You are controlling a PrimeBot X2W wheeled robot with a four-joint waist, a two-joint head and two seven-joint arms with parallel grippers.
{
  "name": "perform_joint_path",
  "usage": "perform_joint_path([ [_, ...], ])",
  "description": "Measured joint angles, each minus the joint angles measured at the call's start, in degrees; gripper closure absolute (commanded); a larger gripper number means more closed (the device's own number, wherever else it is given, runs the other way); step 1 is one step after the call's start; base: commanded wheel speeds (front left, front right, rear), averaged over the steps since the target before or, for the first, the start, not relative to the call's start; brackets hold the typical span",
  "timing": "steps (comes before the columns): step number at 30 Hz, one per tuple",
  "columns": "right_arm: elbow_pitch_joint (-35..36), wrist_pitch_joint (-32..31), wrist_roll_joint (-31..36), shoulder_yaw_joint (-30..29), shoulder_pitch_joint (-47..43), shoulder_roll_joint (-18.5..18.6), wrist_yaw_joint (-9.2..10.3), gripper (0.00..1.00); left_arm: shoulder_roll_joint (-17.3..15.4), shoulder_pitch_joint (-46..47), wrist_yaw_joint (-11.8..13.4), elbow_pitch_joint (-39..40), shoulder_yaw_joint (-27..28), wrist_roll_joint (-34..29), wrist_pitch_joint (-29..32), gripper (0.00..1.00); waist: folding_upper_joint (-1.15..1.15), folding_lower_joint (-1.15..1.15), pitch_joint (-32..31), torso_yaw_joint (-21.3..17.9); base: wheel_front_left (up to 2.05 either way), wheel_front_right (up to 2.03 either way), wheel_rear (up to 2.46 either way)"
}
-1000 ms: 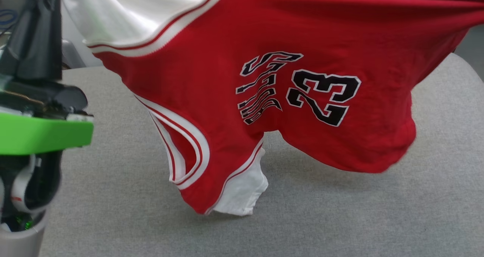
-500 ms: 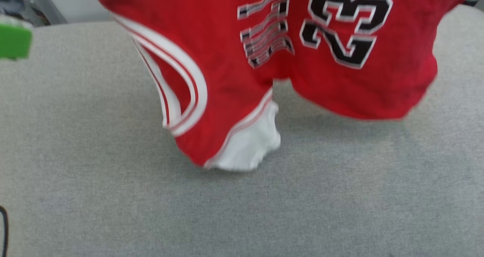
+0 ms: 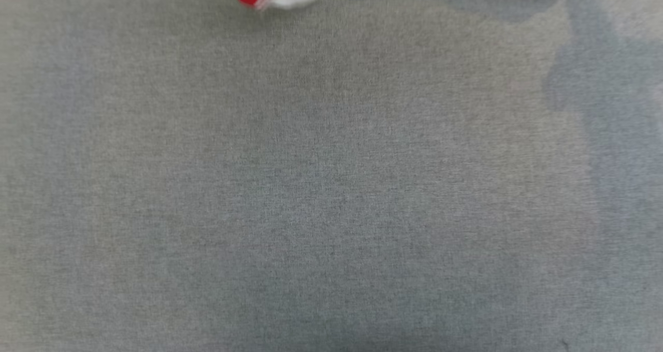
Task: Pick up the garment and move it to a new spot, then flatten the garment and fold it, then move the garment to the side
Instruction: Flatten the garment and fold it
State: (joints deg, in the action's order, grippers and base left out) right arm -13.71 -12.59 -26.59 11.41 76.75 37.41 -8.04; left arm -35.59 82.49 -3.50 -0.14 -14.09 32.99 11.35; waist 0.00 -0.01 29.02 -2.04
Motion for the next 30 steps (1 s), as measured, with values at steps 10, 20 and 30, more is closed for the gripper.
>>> perform_joint_path([
  [10, -19.4, 10.5, 5.2, 1.4, 20.1, -7.9, -0.01, 1.0, 5.0, 22.4, -1.7, -22.6, -4.2, -8.2, -9.6, 1.0, 0.0, -0.01, 9.8, 0.5, 0.0, 0.0, 0.0],
  [20, -32.8, 21.3, 10.3, 0.5, 26.1, -12.4, -0.05, 1.0, 9.1, 30.1, -1.9, -36.4, -5.2, -10.3, -23.0, 1.0, 0.0, 0.0, 15.0, 0.9, 0.0, 0.0, 0.0],
  [30, -38.8, 25.6, 9.1, 5.7, 19.1, -12.1, 0.05, 1.0, 12.9, 16.3, -3.4, -37.3, -7.2, -8.2, -26.0, 1.0, 0.0, 0.0, 13.9, 2.7, 0.0, 0.0, 0.0],
])
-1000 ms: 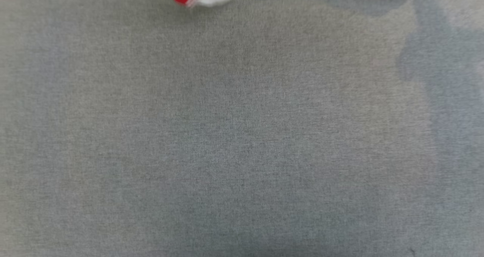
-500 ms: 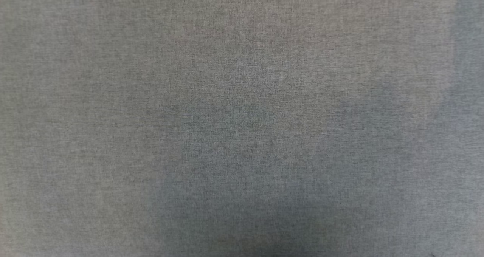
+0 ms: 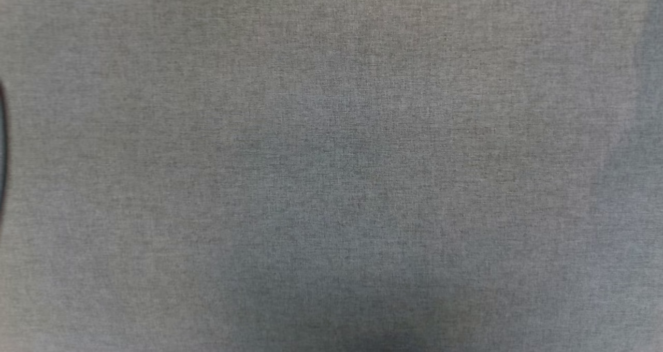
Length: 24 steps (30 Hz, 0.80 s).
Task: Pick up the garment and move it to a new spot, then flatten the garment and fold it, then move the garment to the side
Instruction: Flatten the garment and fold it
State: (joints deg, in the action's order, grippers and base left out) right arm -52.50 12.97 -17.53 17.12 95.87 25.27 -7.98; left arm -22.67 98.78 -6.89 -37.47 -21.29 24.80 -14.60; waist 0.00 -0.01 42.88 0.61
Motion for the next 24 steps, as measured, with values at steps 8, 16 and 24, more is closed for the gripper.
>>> perform_joint_path([
  [8, -0.7, 1.3, -5.8, 4.3, -13.4, 0.6, 0.02, 1.0, 3.2, -20.5, -0.3, 7.8, -0.9, 3.0, -0.1, 1.0, 0.0, 0.0, -4.4, 0.8, 0.0, 0.0, 0.0],
  [16, 1.3, 1.5, -12.5, 9.1, -29.2, 0.8, 0.03, 1.0, 4.1, -41.5, -0.4, 11.7, -5.6, 7.3, -0.1, 1.0, 0.0, 0.02, -11.4, 1.2, 0.0, 0.0, 0.0],
  [24, 3.9, 1.4, -20.0, 13.8, -43.5, 1.0, 0.03, 1.0, 1.8, -57.6, -0.4, 13.9, -13.2, 12.8, 1.1, 1.0, 0.0, 0.02, -19.5, 1.5, 0.0, 0.0, 0.0],
])
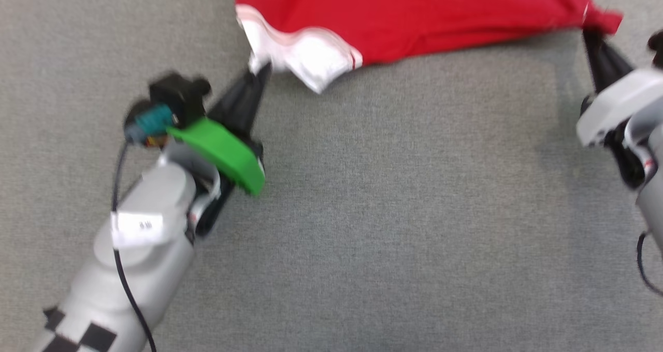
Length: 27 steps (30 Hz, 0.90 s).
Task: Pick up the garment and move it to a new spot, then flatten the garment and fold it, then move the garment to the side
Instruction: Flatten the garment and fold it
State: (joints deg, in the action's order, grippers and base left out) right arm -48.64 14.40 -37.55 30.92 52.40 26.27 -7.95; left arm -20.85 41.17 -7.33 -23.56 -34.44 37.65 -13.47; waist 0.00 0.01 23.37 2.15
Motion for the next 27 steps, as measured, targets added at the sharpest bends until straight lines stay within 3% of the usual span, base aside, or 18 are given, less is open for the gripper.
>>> perform_joint_path([
  [13, 3.1, -3.4, -8.9, 1.1, -14.1, 2.3, 0.0, 1.0, -5.9, -13.4, 0.0, 1.9, -7.2, 3.1, 2.5, 1.0, 0.0, 0.0, -10.0, 0.4, 0.0, 0.0, 0.0],
  [27, 9.8, -12.1, -13.3, -1.3, -28.0, 5.7, 0.0, 1.0, -8.7, -26.0, 0.4, 8.9, -11.6, 5.2, 4.2, 1.0, 0.0, 0.0, -18.2, 0.4, 0.0, 0.0, 0.0],
])
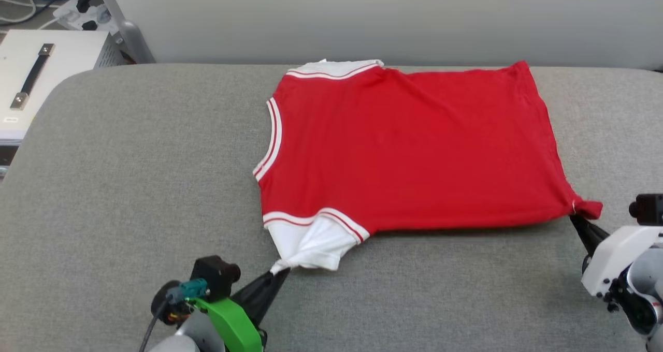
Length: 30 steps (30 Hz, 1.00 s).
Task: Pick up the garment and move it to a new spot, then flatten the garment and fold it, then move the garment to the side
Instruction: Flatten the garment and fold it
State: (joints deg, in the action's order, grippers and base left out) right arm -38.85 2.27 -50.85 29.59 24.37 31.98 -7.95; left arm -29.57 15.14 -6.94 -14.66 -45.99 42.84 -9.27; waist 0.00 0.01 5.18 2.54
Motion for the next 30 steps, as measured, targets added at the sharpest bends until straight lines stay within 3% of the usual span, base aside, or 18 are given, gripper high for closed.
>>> perform_joint_path([
  [8, 6.3, -4.5, -0.4, -5.1, -10.9, 1.4, 0.0, 1.0, -1.3, -7.1, 0.9, 5.5, -2.2, 1.8, 0.8, 1.0, 0.0, 0.0, -3.8, 0.1, 0.0, 0.0, 0.0],
  [14, 12.4, -7.8, 2.4, -12.6, -19.2, 0.9, 0.0, 1.0, -2.6, -10.7, 2.0, 9.4, -3.4, 2.1, 1.0, 1.0, 0.0, 0.0, -4.7, 0.3, 0.0, 0.0, 0.0],
  [21, 22.1, -12.6, 7.4, -23.1, -26.6, -2.5, 0.0, 1.0, -3.9, -11.8, 4.0, 12.4, -2.2, 2.0, -0.4, 1.0, 0.0, 0.0, -3.9, 0.1, 0.0, 0.0, 0.0],
  [30, 33.3, -19.1, 14.0, -31.5, -27.9, -7.9, 0.07, 1.0, -4.4, -6.7, 4.6, 13.8, 1.0, 0.3, -1.9, 1.0, 0.0, 0.0, -1.3, -0.4, 0.0, 0.0, 0.0],
])
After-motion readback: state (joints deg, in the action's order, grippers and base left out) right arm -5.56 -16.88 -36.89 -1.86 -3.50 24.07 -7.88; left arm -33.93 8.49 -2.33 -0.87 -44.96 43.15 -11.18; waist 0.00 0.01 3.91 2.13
